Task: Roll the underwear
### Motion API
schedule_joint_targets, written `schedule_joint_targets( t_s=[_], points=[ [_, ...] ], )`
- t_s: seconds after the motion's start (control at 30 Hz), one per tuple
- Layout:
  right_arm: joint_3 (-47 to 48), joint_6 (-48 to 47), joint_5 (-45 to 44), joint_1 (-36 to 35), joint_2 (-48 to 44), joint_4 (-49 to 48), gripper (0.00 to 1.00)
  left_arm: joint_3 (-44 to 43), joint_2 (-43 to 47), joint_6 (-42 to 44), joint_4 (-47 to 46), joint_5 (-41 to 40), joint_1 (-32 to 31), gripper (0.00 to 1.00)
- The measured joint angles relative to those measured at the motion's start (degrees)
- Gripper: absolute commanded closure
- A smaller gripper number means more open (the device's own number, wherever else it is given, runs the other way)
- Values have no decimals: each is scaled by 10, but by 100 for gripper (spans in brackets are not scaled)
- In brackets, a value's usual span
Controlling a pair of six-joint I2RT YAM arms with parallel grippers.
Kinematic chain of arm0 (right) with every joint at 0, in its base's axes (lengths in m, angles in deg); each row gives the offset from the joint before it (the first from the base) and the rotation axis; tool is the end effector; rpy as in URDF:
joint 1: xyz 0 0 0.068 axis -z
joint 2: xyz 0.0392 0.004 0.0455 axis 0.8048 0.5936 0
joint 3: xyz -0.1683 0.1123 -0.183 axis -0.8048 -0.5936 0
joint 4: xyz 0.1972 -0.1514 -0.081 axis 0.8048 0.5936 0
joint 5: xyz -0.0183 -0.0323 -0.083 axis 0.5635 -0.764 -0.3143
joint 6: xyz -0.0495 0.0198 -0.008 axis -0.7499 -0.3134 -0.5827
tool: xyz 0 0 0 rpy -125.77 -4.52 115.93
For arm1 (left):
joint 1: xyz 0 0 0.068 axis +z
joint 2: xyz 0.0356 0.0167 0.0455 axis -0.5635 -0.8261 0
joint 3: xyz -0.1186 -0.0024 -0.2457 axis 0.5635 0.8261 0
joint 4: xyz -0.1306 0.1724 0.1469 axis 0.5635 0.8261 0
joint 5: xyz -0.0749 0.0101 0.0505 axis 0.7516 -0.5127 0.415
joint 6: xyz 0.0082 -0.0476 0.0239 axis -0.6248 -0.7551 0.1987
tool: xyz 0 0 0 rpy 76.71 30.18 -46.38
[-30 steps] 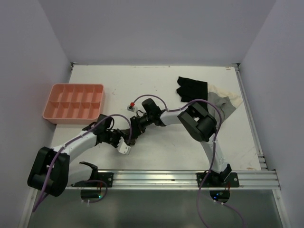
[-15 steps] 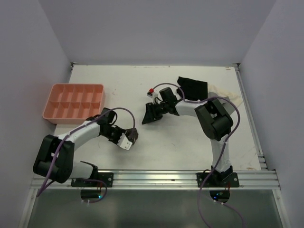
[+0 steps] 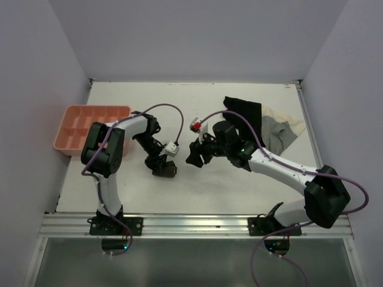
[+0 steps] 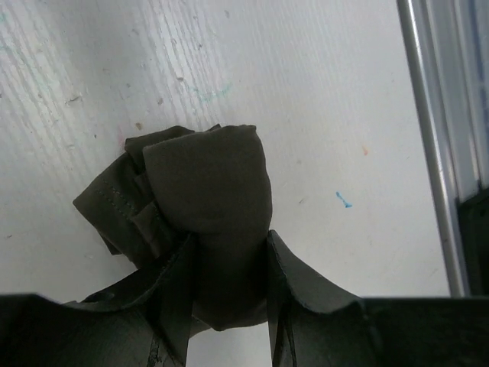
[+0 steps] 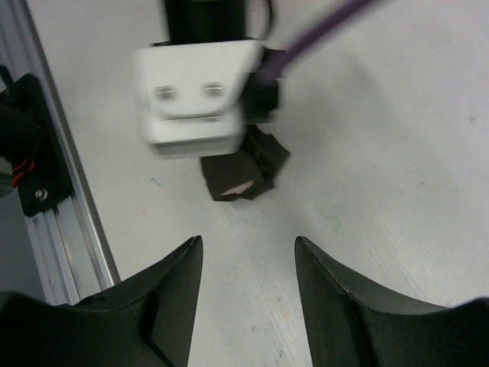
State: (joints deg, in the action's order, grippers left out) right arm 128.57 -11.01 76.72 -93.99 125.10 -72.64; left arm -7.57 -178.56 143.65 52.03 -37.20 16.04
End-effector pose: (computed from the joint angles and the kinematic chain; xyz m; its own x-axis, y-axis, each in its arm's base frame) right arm 0.2288 0.2142 0.2513 -0.4958 -0.2935 -0.8174 -0.8088 0.4988 0.3115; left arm 0.2814 -0.1170 0.1526 0.0093 0.8007 -0.5989 0.9016 -0.2657 -0.3412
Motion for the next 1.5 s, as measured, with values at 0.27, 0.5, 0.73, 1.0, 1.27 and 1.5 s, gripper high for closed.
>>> schedule_joint_targets(
  t_s=[0.27,0.5,0.73,1.0,1.27,1.5],
  points=[
    [-23,-112,-95,-147,-2,-24,38,-105,-113,-23,114,50,9,100],
    [-3,-200,-169,-210,106,-53,32,-121,-139,-32,140,67,9,100],
    [39,-263,-215,-242,171,-71,31,-122,-146,-34,147,75,9,100],
    [76,-293,-225,-245,203,-81,36,-123,-149,-34,150,78,9,100],
    [86,-304,-226,-239,254,-92,98,-130,-155,-47,156,80,12,95],
    [88,-273,-195,-220,261,-115,100,-133,-155,-58,155,105,45,63]
  ],
)
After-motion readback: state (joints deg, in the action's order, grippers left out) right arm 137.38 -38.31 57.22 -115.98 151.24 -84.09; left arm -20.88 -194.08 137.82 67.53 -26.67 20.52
